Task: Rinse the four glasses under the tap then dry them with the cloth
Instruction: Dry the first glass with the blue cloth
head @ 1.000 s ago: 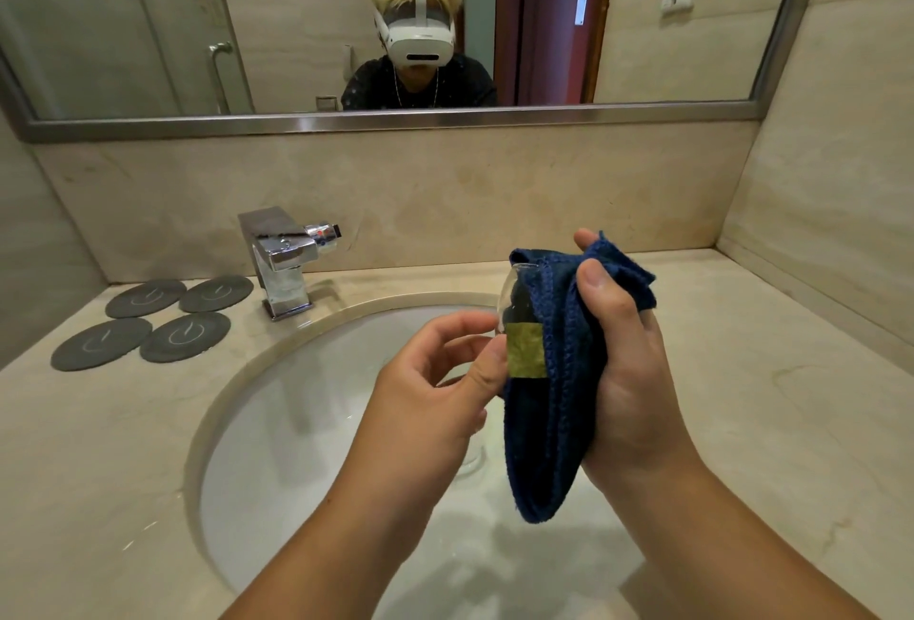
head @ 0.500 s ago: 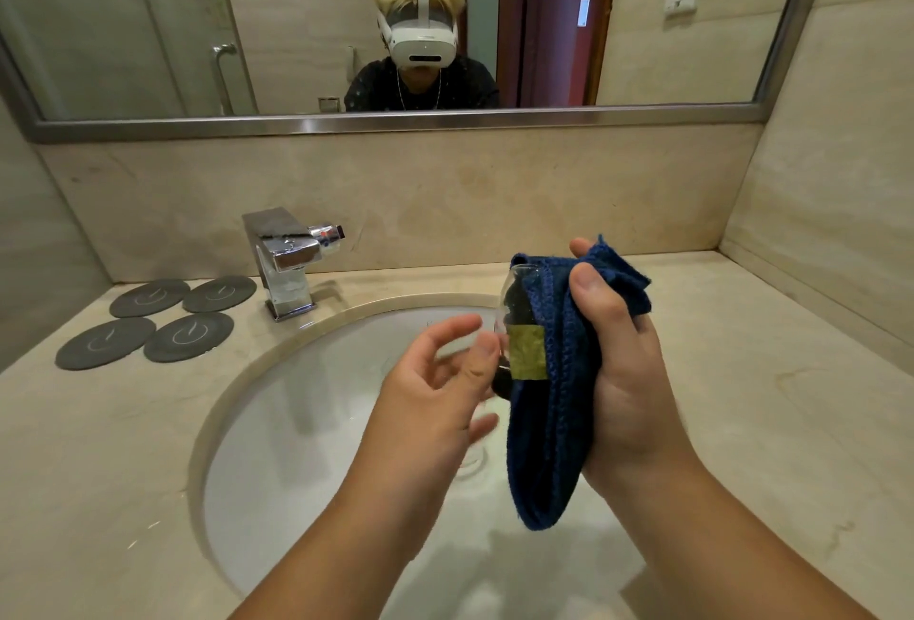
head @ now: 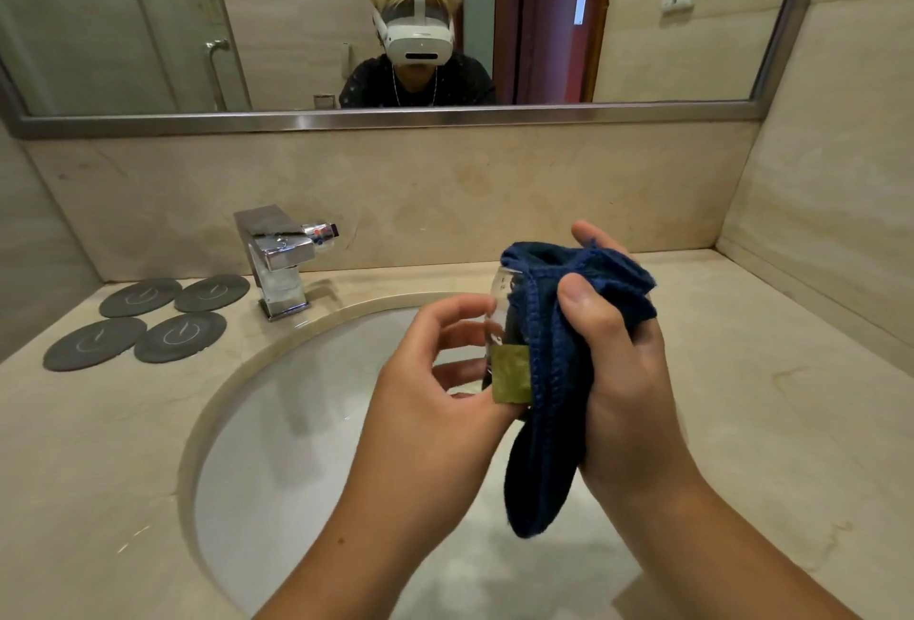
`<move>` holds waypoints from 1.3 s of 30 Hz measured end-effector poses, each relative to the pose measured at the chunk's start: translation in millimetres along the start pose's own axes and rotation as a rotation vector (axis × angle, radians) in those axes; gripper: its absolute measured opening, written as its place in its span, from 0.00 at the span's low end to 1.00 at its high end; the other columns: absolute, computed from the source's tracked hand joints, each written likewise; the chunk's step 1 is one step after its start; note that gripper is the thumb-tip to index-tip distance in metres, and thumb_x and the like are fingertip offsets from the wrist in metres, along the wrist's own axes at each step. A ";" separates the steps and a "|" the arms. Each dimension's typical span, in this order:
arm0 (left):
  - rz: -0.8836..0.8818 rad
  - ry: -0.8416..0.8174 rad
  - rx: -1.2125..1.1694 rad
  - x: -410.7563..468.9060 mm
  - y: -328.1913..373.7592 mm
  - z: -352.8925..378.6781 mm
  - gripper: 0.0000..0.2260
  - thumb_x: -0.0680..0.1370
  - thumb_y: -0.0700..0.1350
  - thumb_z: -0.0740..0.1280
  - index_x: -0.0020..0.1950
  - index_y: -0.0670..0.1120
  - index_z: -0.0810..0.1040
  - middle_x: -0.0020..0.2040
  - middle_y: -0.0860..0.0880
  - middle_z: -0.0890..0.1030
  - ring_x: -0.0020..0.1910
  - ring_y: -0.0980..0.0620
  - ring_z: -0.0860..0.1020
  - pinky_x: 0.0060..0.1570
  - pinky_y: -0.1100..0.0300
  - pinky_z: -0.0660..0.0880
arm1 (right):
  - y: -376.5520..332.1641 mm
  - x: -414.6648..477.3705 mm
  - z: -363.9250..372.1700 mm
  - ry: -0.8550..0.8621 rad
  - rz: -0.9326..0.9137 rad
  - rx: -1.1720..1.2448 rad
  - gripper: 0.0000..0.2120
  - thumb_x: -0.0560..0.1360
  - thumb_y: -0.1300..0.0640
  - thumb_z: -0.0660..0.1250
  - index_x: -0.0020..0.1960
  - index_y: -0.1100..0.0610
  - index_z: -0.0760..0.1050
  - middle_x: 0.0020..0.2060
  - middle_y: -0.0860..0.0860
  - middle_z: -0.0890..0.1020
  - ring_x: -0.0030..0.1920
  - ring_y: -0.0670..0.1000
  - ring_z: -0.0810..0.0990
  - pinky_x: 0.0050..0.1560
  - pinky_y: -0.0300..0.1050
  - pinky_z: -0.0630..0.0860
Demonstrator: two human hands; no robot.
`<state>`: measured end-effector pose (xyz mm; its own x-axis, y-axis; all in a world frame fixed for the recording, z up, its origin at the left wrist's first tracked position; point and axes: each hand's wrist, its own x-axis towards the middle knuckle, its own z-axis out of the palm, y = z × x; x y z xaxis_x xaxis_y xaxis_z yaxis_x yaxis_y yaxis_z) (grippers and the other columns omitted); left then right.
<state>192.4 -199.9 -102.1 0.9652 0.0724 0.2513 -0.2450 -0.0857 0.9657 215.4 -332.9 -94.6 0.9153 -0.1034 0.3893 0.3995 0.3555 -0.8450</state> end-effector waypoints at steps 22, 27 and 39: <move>0.028 0.010 0.043 -3.6 3.6 0.3 0.20 0.70 0.44 0.80 0.58 0.59 0.82 0.53 0.58 0.86 0.51 0.55 0.85 0.45 0.58 0.83 | 1.4 1.5 -4.0 -0.002 -0.056 -0.110 0.32 0.69 0.42 0.73 0.72 0.45 0.74 0.56 0.54 0.87 0.56 0.57 0.87 0.57 0.52 0.81; -0.129 -0.196 -0.130 4.7 -3.0 -12.3 0.16 0.76 0.51 0.79 0.63 0.58 0.84 0.61 0.54 0.86 0.57 0.52 0.86 0.62 0.43 0.81 | -0.8 5.4 -7.6 -0.044 0.013 -0.044 0.32 0.67 0.43 0.74 0.70 0.46 0.76 0.53 0.54 0.87 0.52 0.55 0.87 0.53 0.51 0.81; 0.149 0.083 0.169 -9.5 -0.2 8.1 0.18 0.74 0.49 0.78 0.61 0.62 0.79 0.55 0.63 0.83 0.55 0.61 0.83 0.50 0.55 0.82 | 3.5 3.1 -5.3 0.043 -0.046 -0.081 0.30 0.68 0.42 0.75 0.70 0.43 0.76 0.55 0.53 0.87 0.55 0.56 0.88 0.58 0.56 0.82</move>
<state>184.1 -208.6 -105.2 0.9068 0.1275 0.4018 -0.3590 -0.2660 0.8946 220.0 -336.9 -98.4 0.8967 -0.1581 0.4136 0.4422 0.2738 -0.8541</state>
